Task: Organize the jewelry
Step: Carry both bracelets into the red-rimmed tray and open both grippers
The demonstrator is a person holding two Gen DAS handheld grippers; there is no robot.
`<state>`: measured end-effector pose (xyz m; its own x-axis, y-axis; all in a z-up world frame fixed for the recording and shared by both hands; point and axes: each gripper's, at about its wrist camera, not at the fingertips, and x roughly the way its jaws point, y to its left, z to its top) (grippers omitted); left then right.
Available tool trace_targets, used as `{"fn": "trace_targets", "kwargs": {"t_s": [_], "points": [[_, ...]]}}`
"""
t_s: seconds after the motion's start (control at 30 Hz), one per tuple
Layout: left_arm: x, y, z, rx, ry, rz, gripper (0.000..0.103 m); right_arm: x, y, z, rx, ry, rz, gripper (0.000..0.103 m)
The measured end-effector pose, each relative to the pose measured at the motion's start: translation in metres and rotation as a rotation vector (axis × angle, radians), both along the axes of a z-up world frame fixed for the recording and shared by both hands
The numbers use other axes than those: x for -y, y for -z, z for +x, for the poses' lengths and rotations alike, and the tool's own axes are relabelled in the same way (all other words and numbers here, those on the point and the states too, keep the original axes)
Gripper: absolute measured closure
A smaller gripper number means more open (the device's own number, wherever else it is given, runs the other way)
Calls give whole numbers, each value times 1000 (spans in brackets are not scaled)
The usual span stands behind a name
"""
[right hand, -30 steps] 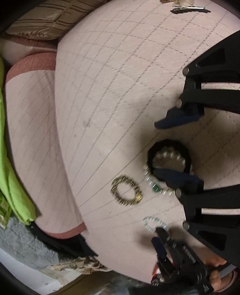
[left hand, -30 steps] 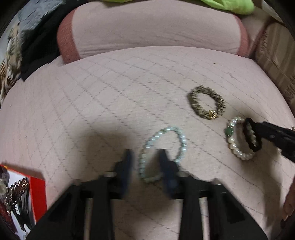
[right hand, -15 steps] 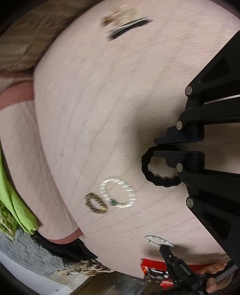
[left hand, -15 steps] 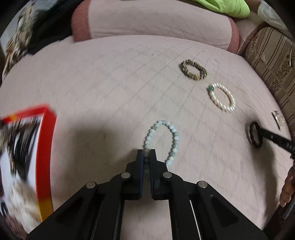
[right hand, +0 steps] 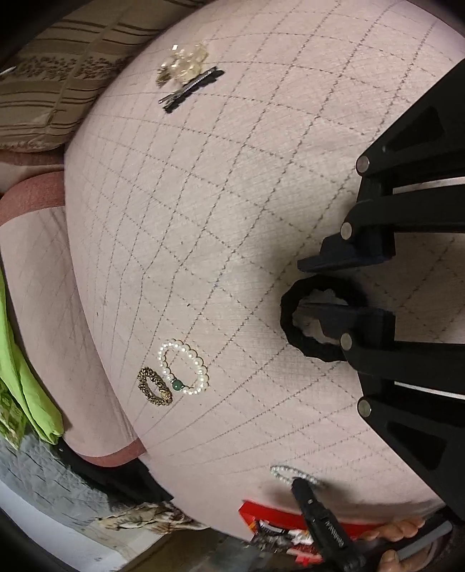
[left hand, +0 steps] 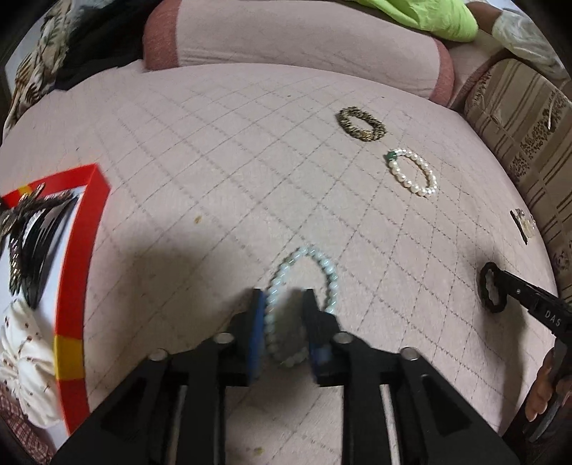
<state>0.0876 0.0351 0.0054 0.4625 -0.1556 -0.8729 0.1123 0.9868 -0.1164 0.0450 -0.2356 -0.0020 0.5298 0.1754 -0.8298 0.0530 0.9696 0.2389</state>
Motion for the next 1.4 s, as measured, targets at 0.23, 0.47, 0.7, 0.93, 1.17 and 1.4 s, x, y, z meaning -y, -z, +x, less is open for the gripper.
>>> {"fn": "trace_targets", "kwargs": {"t_s": [0.23, 0.47, 0.7, 0.93, 1.17, 1.4], "points": [[12, -1, -4, 33, 22, 62, 98, -8, 1, -1, 24, 28, -42, 94], [-5, -32, -28, 61, 1, 33, 98, -9, -12, -12, 34, 29, 31, 94], [-22, -73, -59, 140, -43, 5, 98, -27, -43, -38, 96, -18, 52, 94], [-39, -104, -84, 198, -69, 14, 98, -53, -67, -54, 137, -67, 68, 94], [-67, -131, -98, 242, -98, 44, 98, -87, -82, -59, 151, -128, 88, 94], [-126, -150, -90, 233, -172, 78, 98, -137, -100, -50, 171, -252, 87, 94]]}}
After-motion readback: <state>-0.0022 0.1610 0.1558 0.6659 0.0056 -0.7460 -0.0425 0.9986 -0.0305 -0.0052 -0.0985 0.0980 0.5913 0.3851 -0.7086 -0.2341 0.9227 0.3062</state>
